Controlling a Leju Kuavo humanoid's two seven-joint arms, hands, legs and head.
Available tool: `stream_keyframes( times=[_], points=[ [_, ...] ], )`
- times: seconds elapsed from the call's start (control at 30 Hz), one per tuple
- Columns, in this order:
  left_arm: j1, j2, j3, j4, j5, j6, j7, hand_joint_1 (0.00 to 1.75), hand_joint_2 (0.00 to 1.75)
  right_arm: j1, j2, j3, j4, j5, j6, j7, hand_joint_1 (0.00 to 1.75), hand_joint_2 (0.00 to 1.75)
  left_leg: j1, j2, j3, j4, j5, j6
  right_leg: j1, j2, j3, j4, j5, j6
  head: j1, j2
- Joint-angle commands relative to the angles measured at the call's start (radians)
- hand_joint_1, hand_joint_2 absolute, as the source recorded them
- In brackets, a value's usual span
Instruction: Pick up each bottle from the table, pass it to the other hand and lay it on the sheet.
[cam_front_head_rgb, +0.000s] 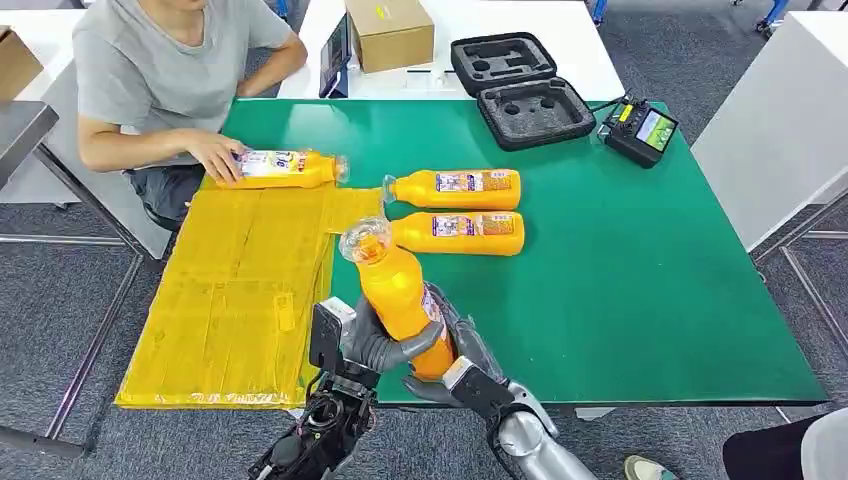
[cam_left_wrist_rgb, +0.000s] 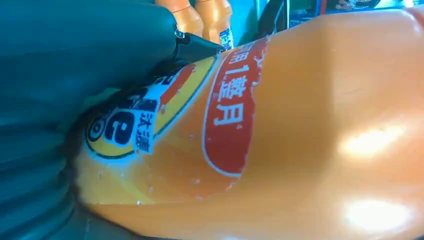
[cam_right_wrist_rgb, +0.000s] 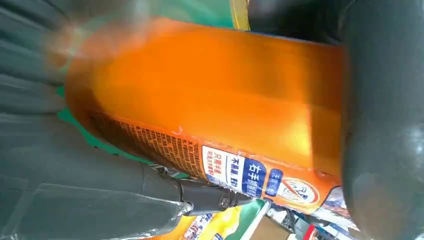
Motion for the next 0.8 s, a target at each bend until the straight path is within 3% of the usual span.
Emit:
stream_keyframes(
  times=[0.03,0.23,0.37,0.57,0.8],
  points=[
    [-0.038,0.008,-0.003,0.045,0.000,0.003,0.004,1.75,1.75,-0.039,0.009,0.010,0.062,0.000,0.002,0.000,0.00,1.75,0.000,0.000,0.002,0.000,-0.001,-0.001,0.000,0.001,0.002,0.000,0.000,-0.001,0.000,0.000],
    [-0.052,0.030,-0.004,0.002,-0.090,0.108,0.004,1.75,1.75,-0.043,0.015,-0.022,0.062,-0.017,0.024,0.000,0.00,1.75,0.001,0.000,0.004,0.000,-0.002,-0.002,0.000,0.002,0.004,0.000,-0.001,-0.002,0.000,0.000],
    [-0.007,0.107,0.042,-0.131,-0.210,0.232,0.004,1.75,1.75,-0.012,0.009,-0.029,0.036,-0.020,0.035,0.000,0.00,1.75,0.001,0.001,0.005,-0.001,-0.002,-0.002,0.001,0.003,0.004,0.000,-0.001,-0.002,0.000,0.000],
    [0.019,0.147,0.143,-0.221,-0.229,0.264,0.004,1.75,1.75,0.025,0.001,-0.015,-0.017,-0.032,0.024,0.000,0.00,1.75,0.001,0.001,0.003,-0.001,-0.001,-0.001,0.001,0.002,0.002,-0.001,0.000,-0.001,0.000,0.000],
    [0.034,0.141,0.202,-0.273,-0.198,0.264,0.004,1.75,1.75,0.029,0.002,-0.020,-0.035,-0.035,0.025,0.000,0.00,1.75,0.001,0.001,0.005,0.000,-0.002,-0.002,0.001,0.003,0.004,0.001,-0.002,-0.002,0.000,0.000]
  ],
)
